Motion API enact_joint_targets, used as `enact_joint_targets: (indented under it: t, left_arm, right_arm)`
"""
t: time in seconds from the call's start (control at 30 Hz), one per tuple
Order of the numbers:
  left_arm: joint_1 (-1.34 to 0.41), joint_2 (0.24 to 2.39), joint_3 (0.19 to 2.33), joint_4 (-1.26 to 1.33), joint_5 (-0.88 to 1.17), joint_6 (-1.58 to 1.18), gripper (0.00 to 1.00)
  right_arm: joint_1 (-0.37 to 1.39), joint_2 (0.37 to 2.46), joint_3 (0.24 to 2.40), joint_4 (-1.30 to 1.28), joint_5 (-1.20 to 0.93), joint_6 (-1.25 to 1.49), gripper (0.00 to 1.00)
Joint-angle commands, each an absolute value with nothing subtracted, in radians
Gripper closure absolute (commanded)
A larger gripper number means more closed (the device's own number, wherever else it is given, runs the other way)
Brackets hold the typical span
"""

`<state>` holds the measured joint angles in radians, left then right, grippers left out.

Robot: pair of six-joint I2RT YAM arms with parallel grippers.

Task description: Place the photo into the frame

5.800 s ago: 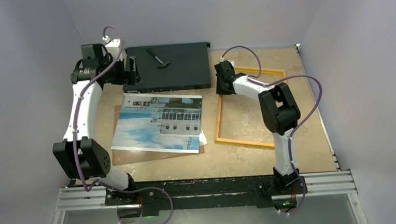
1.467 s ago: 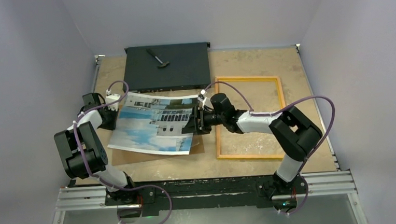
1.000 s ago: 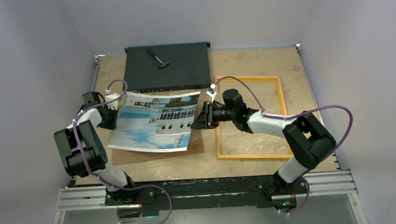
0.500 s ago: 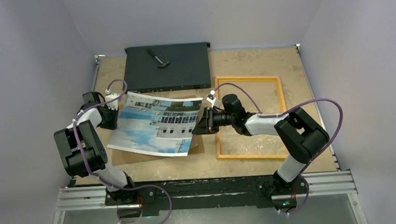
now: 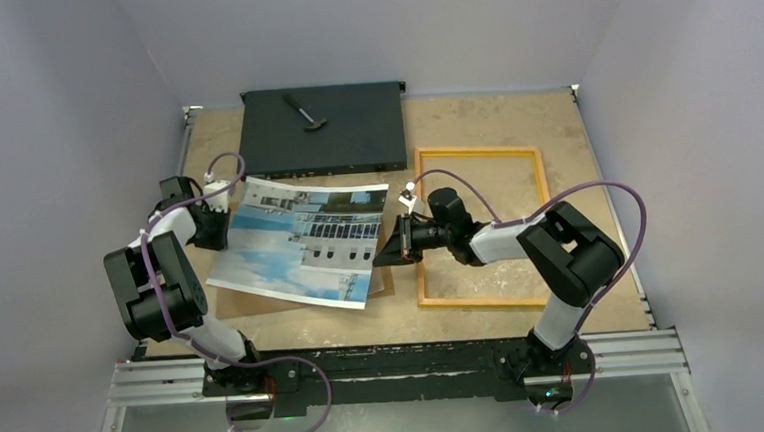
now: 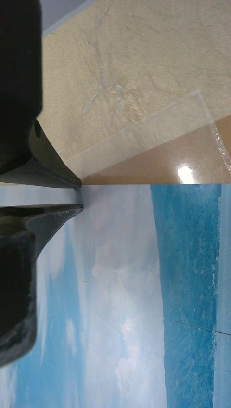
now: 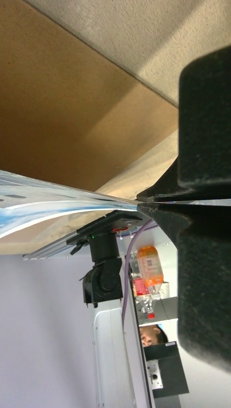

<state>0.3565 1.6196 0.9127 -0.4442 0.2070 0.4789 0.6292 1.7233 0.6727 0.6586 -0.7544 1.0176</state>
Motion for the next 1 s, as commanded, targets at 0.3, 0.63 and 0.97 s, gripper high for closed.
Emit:
enact_joint_targets:
  t: [0.3, 0.63, 0.97]
  left_arm:
    - [0.348, 1.642, 1.161, -0.684, 0.289, 0.433, 0.61]
    - [0.284, 1.623, 1.048, -0.636, 0.250, 0.437, 0.60]
    - [0.281, 1.645, 1.057, -0.626, 0.229, 0.443, 0.60]
  right_arm:
    - [0.516, 1.489, 0.846, 0.317, -0.759, 0.835, 1.00]
    - [0.430, 1.406, 0.965, 0.083, -0.717, 0.724, 1.00]
    - [0.300, 1.319, 1.045, -0.057, -0.730, 0.663, 1.00]
